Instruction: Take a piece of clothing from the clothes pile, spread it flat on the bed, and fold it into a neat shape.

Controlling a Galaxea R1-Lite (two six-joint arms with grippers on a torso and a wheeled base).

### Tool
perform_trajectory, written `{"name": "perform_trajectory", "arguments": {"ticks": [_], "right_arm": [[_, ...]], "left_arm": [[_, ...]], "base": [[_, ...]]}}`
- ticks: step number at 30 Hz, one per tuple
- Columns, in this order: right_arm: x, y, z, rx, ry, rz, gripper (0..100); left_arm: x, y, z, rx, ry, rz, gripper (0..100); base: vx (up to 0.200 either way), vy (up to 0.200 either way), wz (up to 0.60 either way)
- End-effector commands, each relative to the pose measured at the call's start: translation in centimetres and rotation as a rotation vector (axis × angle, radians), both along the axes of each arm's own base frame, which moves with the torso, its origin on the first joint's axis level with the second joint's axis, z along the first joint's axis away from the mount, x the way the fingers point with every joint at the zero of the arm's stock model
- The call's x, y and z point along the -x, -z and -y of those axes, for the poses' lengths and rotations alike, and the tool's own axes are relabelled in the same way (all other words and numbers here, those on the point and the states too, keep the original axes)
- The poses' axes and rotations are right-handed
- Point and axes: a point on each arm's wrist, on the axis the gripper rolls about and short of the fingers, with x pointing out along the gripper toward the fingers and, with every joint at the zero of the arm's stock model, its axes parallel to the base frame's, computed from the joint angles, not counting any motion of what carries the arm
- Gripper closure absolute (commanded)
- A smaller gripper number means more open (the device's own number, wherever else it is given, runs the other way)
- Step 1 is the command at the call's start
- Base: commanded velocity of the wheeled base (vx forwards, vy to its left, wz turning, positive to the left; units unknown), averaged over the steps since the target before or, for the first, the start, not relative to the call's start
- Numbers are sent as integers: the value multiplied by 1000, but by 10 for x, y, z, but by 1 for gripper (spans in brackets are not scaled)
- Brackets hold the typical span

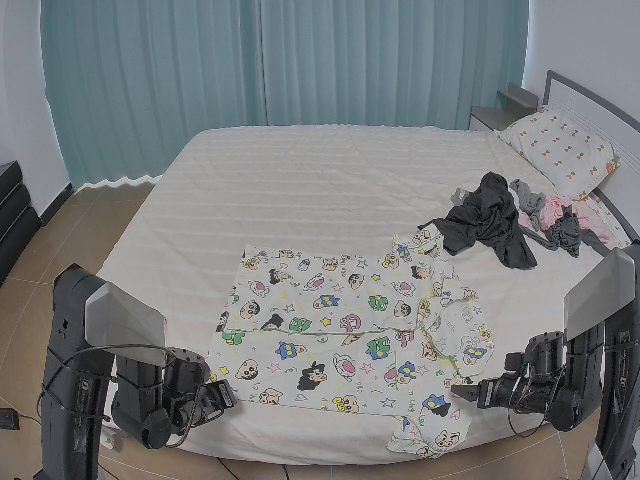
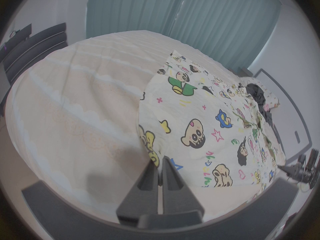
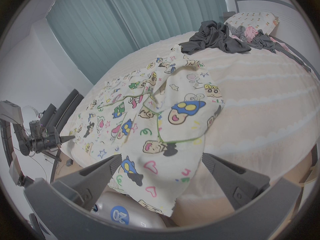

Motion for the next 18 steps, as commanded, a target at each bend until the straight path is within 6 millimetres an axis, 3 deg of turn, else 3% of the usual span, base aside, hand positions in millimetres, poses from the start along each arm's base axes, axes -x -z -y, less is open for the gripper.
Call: {"name": "perform_trajectory", "arguments": {"ticks": [1, 11, 12, 18], "right_arm": [[6, 9, 1, 17, -12, -45, 0], [12, 28, -3, 27, -79, -120, 0], [13, 38, -4, 63, -119, -136, 0], [9, 41, -2, 95, -156, -109, 0]], "left_arm": [[4, -11, -2, 22, -28, 12, 100], [10, -18, -2, 46, -33, 43, 100], [6, -25, -1, 78, -59, 96, 100], [-2, -36, -4, 72, -164, 215, 100]], "base": [[0, 0, 0], [0, 0, 0], [0, 0, 0], [0, 0, 0]]}}
